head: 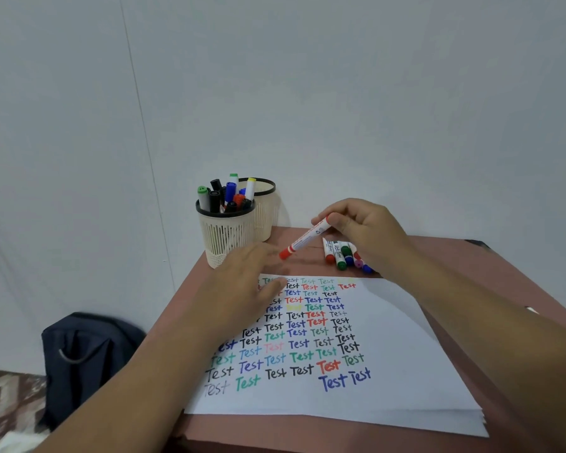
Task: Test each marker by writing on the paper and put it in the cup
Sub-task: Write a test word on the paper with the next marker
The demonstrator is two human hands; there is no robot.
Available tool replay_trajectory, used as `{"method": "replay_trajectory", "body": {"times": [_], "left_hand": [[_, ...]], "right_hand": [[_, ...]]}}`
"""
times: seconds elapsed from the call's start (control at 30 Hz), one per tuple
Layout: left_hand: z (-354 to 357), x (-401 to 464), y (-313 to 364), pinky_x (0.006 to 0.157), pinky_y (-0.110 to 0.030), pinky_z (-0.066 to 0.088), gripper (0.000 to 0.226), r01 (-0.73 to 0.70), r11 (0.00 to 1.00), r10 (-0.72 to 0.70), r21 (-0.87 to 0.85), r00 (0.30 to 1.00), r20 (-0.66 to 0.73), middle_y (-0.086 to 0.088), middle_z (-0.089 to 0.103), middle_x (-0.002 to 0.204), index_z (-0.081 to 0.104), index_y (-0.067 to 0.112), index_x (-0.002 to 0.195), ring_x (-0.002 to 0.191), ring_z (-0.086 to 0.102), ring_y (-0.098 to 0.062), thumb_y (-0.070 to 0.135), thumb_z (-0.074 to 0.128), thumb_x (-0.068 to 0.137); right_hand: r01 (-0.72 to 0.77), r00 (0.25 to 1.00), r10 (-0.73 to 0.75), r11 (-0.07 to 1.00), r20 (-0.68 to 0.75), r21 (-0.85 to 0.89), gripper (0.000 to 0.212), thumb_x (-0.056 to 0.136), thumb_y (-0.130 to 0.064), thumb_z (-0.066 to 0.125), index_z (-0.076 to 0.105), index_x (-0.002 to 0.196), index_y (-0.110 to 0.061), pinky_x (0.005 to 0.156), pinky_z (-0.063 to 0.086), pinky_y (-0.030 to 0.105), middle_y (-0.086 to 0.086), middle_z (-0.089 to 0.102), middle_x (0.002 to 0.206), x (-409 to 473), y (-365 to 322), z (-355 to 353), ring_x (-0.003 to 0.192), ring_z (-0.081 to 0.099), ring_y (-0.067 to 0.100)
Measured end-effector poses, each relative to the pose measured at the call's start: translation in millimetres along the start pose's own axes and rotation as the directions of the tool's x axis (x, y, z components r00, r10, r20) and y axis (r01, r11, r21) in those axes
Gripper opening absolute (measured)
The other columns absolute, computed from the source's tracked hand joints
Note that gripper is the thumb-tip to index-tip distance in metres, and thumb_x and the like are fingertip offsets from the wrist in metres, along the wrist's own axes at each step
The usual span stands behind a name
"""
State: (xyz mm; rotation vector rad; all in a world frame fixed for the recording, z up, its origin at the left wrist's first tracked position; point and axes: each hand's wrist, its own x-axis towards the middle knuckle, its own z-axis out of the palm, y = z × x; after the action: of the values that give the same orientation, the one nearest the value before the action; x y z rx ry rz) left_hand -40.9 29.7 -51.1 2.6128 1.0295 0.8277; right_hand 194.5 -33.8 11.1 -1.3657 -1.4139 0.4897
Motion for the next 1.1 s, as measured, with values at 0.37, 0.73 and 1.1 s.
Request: {"method": "replay_trajectory", "body": {"times": [0.37, 0.73, 1.1], "left_hand": [[5, 0, 3, 0.06, -0.021, 0.03, 0.012, -0.114, 0.992, 0.103, -0.054, 0.979, -0.177, 0.017, 0.045, 0.08, 0.05, 0.029, 0.103, 0.078, 0.046, 0.0, 0.033, 0.039, 0.107], [-9, -10, 11, 0.058, -0.017, 0.04, 0.037, -0.051, 0.985, 0.04, -0.163, 0.997, -0.069, 0.012, 0.063, 0.078, 0.049, 0.046, 0.126, 0.078, 0.06, 0.001, 0.064, 0.035, 0.097], [0, -6, 8, 0.06, -0.028, 0.044, 0.081, 0.03, 0.994, -0.019, -0.108, 0.994, 0.11, 0.001, 0.062, 0.074, 0.038, 0.039, 0.138, 0.067, 0.06, -0.006, 0.093, 0.027, 0.078]], "right_hand": [[-0.186, 0.98, 0.179, 0.689, 0.085, 0.7, 0.031, 0.091, -0.02, 0.065, 0.069, 0.112, 0.002, 0.083, 0.063, 0.03, 0.018, 0.075, 0.101, -43, -22, 33, 0.088, 0.072, 0.022], [-0.177, 0.977, 0.21, 0.859, -0.016, 0.48, 0.011, 0.099, -0.018, 0.062, 0.067, 0.103, -0.009, 0.079, 0.06, 0.03, 0.009, 0.076, 0.088, -46, -22, 41, 0.081, 0.069, 0.021], [-0.272, 0.886, 0.435, 0.767, -0.16, 0.581, 0.015, 0.098, -0.008, 0.068, 0.066, 0.112, -0.005, 0.069, 0.061, 0.023, 0.014, 0.071, 0.098, -57, 23, -21, 0.078, 0.066, 0.017]]}}
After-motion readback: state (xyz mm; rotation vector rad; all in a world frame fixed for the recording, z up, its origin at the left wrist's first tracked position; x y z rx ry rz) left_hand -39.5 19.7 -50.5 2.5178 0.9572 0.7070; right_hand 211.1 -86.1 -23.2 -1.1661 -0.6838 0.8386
